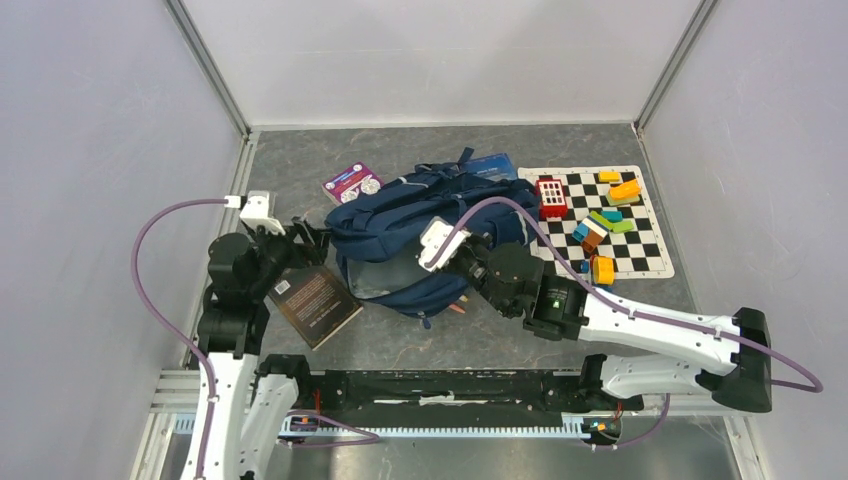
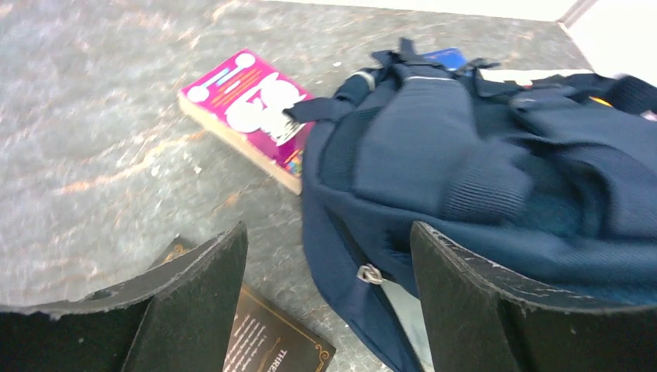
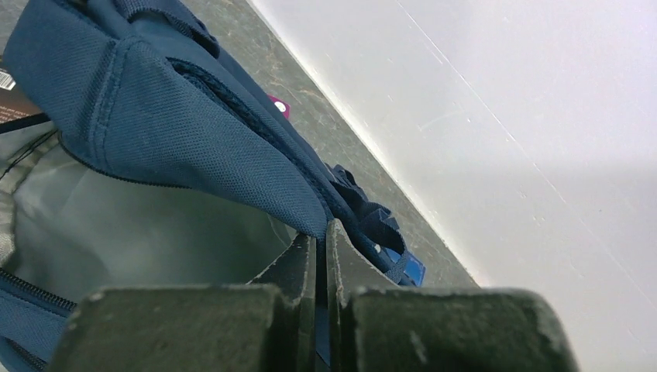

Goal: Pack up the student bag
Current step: Unzip the student bag at the center of the board.

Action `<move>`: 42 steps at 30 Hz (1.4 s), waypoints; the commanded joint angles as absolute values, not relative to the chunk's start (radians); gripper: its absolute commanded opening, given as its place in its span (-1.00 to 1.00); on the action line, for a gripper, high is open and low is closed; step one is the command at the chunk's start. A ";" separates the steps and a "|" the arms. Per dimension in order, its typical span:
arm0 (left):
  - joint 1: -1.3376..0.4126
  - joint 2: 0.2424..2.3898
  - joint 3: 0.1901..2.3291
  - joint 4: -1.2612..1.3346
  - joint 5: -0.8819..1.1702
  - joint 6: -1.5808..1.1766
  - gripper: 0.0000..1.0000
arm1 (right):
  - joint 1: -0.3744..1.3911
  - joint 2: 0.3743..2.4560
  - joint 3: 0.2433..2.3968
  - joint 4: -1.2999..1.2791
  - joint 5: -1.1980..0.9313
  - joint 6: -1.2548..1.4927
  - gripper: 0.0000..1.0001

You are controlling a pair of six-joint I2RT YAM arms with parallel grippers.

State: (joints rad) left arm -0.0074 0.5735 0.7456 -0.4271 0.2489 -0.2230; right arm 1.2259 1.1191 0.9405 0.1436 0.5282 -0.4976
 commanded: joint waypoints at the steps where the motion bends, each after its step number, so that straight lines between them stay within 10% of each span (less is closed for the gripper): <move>1: -0.082 0.511 0.800 -0.383 0.408 -0.060 0.64 | 1.179 1.128 1.063 0.151 0.528 -0.449 -1.00; 12: -0.163 0.467 0.817 -0.337 0.637 0.032 0.74 | 1.058 1.163 1.138 0.063 0.363 -0.369 -1.00; 34: -0.409 0.673 0.815 -0.260 0.358 0.197 0.97 | 1.053 1.203 1.182 -0.033 0.181 -0.390 -1.00; 42: -0.426 0.684 0.791 -0.183 0.314 0.116 -0.80 | 1.052 1.183 1.147 -0.042 0.213 -0.374 -1.00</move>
State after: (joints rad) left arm -0.4232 0.7052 0.8101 -0.2817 0.3725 0.1429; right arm 1.0573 1.2160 1.1152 -0.1249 0.1932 -0.3893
